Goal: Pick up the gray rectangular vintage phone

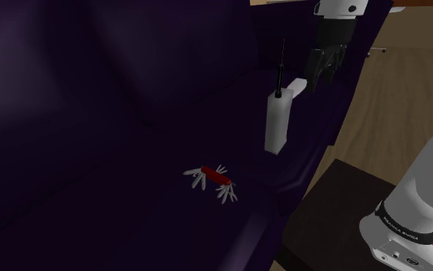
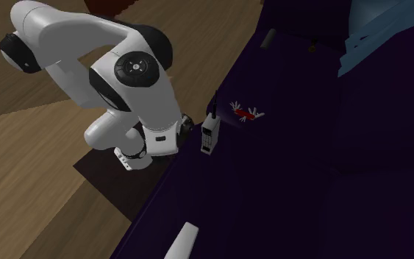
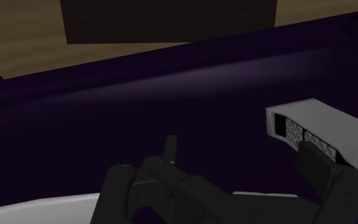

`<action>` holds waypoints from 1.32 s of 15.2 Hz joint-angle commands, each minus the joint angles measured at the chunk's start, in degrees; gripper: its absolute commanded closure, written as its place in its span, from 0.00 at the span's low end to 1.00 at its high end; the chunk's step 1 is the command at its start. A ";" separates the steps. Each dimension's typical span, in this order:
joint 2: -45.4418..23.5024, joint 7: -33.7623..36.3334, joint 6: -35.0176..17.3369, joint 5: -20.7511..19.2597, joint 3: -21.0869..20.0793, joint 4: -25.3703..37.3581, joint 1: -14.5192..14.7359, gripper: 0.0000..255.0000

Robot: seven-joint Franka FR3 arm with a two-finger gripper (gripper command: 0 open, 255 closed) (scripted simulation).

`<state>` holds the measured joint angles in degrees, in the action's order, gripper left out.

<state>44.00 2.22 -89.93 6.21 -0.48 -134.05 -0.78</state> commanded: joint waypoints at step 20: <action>6.12 15.95 -14.96 5.83 -16.57 -3.97 2.79 0.00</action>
<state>50.12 18.11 -104.31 11.92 -16.87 -137.47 1.96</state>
